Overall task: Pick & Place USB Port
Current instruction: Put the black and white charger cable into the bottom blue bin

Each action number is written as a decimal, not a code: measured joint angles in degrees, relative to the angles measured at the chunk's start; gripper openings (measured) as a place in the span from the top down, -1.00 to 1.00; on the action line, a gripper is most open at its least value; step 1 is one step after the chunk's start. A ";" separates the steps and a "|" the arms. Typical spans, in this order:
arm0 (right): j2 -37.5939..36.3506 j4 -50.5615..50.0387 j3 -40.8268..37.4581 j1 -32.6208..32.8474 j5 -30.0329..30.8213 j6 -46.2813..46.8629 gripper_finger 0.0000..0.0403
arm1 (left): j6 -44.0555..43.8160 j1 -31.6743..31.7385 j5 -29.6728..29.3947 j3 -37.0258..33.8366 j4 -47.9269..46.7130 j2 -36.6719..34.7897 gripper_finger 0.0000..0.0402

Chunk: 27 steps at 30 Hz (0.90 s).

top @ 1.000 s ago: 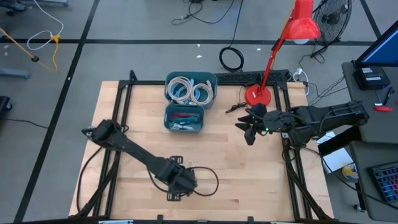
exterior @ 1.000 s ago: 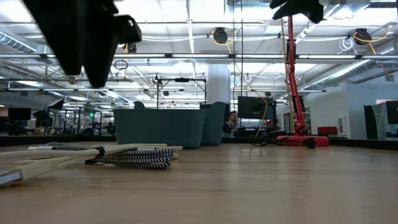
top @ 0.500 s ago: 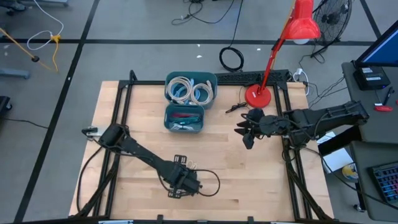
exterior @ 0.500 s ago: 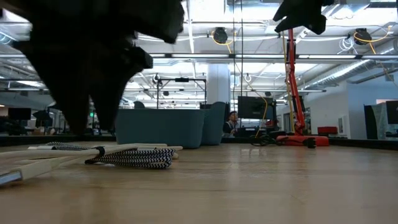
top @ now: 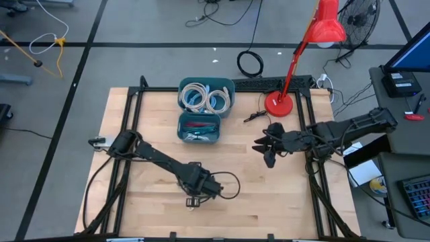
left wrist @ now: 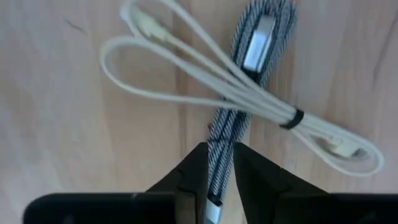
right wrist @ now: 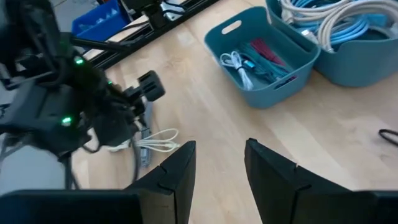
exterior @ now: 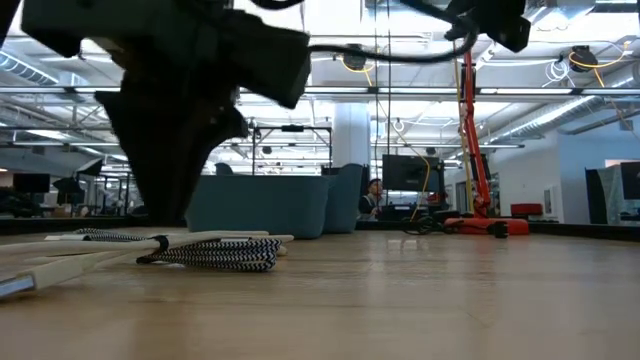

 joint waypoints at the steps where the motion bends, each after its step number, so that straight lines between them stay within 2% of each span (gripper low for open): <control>1: 0.00 -0.02 0.00 0.30 0.00 0.35 0.36 | 0.02 -0.05 0.75 -0.36 0.01 0.00 0.59; 11: 0.00 0.26 0.00 2.25 0.24 1.45 0.36 | -2.15 -2.62 1.78 -5.90 5.79 -0.22 0.14; 14: 0.00 0.69 0.02 2.23 0.31 1.40 0.36 | -4.59 -2.71 1.45 -7.21 6.10 -0.39 0.09; 17: 0.00 2.04 0.02 2.23 0.28 0.90 0.36 | -5.66 -2.71 0.65 -7.83 6.09 -0.43 0.27; 21: 0.00 3.19 0.02 2.23 0.25 0.74 0.36 | -5.89 -2.18 0.71 -7.91 6.29 -0.40 0.81; 22: 0.00 3.29 0.02 2.23 0.24 0.69 0.36 | -6.34 -1.95 0.76 -7.92 6.21 -0.39 0.89; 27: 0.00 3.30 0.02 2.23 0.10 0.68 0.36 | -8.47 -0.54 1.90 -6.96 1.86 -0.63 0.95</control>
